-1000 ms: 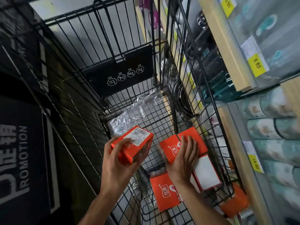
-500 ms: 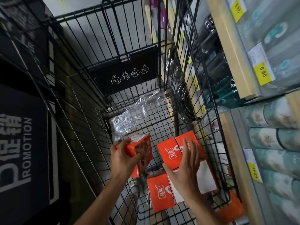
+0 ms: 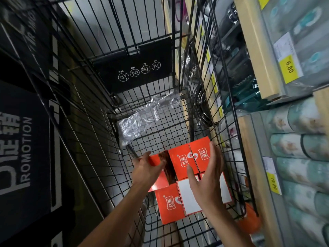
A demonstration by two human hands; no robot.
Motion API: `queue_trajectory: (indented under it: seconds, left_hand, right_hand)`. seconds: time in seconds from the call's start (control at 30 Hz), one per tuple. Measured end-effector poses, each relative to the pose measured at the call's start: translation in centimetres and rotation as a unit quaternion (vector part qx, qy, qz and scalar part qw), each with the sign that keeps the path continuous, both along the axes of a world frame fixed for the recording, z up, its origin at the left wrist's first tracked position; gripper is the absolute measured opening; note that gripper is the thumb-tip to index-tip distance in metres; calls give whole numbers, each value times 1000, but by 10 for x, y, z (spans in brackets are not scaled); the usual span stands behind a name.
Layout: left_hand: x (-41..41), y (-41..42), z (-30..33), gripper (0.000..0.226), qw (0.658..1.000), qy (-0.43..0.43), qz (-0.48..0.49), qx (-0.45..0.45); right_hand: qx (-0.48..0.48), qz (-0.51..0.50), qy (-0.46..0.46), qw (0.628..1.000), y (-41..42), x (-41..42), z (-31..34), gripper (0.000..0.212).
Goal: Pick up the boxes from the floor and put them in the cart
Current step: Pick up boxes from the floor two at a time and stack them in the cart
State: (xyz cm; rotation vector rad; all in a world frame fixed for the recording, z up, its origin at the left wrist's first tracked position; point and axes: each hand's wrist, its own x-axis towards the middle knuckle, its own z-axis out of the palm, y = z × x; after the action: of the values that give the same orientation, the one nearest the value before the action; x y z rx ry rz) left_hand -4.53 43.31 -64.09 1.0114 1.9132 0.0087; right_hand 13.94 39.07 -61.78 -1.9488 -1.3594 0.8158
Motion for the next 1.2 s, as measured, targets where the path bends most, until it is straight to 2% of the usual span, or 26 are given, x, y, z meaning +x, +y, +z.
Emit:
queue_trajectory:
  seconds: [0.1,0.2,0.3,0.47,0.53,0.6,0.7,0.8,0.97,1.1,1.2]
  left_hand:
    - [9,4,-8,72,999,-20,-21,-22]
    - [20,2,-13,77,997,1,-67,-31]
    - [23,-2,-18,81,998,5,-62,-29]
    - [17,-6,-11,93,995,-53,-67,-47]
    - [13,-4,4,96,993,-82,-63,-48]
    - [6,6,30,89,993,-96,-64,-29]
    - [-10,29,79,83,990,-102,-92,30]
    - [-21,57,142,81,980,-117,-126,103]
    - [-33,90,253,75,927,-65,-254,270]
    - [-42,98,329,77,861,22,-353,365]
    - [-52,100,378,78,823,71,-389,407]
  right_hand:
    - [3,0,4,1000,-4,-1,1,94]
    - [-7,-8,6,1000,-9,-1,1,92]
    - [-9,-9,11,1000,-14,-1,1,93]
    - [-24,13,7,1000,-8,2,8,92]
    - [-18,33,-2,999,0,6,20,89]
    - [-6,56,-13,998,11,9,38,87]
    - [-5,67,3,998,30,9,72,91]
    - [40,82,7,996,46,7,110,92]
    - [88,149,-13,985,75,11,189,88]
    - [124,201,-40,971,94,12,257,86]
    - [128,231,-78,961,109,17,300,80]
